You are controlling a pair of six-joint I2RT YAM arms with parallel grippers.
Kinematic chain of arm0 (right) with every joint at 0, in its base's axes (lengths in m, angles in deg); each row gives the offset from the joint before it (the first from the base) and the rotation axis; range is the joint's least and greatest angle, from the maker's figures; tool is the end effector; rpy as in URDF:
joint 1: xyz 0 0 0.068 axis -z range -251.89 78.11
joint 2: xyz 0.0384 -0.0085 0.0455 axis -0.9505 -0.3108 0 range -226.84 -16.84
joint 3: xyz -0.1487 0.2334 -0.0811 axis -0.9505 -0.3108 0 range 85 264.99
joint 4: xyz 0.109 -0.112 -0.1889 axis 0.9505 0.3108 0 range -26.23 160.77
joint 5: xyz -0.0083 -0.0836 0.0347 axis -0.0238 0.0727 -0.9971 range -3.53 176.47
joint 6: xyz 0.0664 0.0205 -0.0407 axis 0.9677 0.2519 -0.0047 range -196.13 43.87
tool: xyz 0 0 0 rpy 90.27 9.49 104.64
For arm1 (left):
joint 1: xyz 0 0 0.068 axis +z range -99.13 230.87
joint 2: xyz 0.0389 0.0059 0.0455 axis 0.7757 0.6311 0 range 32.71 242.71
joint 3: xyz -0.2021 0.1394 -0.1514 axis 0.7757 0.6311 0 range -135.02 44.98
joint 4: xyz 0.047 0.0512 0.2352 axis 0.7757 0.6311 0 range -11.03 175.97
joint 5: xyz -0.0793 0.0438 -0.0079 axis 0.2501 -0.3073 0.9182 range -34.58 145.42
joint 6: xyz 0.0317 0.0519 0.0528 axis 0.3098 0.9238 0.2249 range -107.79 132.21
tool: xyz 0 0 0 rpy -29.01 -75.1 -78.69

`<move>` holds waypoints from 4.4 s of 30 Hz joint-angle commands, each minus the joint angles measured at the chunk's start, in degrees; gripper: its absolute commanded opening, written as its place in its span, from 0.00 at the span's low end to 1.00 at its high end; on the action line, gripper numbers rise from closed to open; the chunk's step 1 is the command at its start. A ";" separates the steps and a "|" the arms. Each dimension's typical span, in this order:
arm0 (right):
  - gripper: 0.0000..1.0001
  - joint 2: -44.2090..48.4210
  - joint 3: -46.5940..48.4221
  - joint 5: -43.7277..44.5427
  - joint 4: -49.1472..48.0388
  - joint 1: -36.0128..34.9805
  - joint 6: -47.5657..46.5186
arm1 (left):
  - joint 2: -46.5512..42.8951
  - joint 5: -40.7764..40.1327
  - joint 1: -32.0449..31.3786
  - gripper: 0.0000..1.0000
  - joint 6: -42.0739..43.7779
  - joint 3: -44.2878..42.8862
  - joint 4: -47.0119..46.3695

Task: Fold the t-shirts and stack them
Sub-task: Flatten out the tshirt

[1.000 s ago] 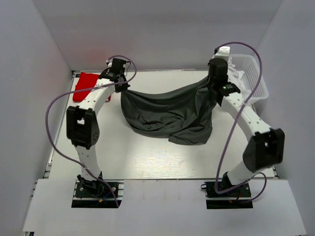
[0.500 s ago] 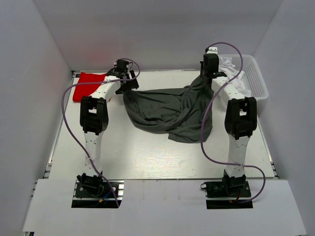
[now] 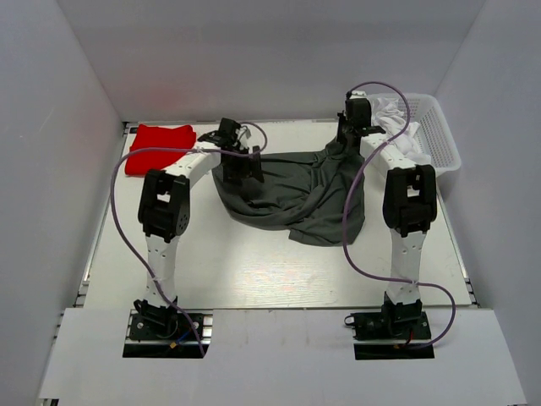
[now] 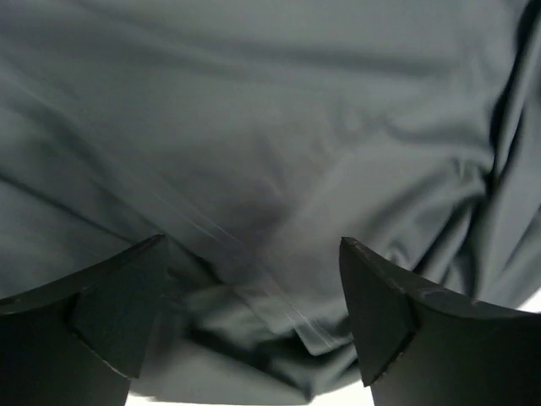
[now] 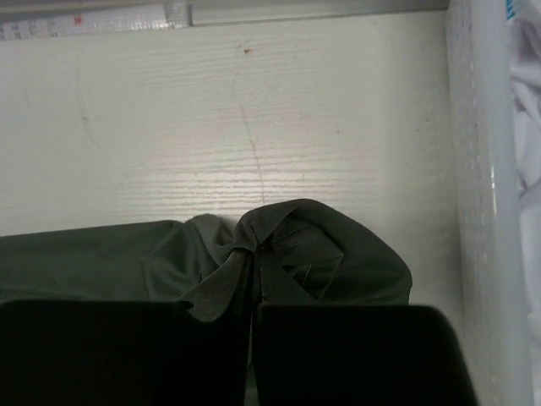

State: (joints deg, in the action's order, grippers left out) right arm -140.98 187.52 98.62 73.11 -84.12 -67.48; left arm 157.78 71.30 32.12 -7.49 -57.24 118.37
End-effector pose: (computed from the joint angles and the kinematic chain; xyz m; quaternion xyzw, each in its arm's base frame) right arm 0.5237 0.0985 0.2441 0.0251 0.8665 -0.0017 0.4985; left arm 0.4481 -0.1722 0.1849 0.0252 0.9618 -0.2048 0.1801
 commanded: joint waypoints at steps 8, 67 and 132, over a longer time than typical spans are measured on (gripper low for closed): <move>0.00 0.74 -1.09 -0.45 1.99 0.45 0.59 | -4.31 2.58 -3.75 0.89 -1.91 6.58 6.57; 0.00 31.51 -19.37 2.54 2.87 3.00 1.11 | -23.59 -2.36 -4.81 0.99 -2.09 12.13 -3.98; 0.00 62.60 -17.27 10.02 4.72 3.53 -5.92 | -47.28 -42.05 -5.78 0.00 4.23 -4.66 0.68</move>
State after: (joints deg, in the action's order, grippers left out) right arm -82.53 168.57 108.80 79.56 -80.86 -71.44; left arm 116.04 37.82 26.05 -5.77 -59.38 117.85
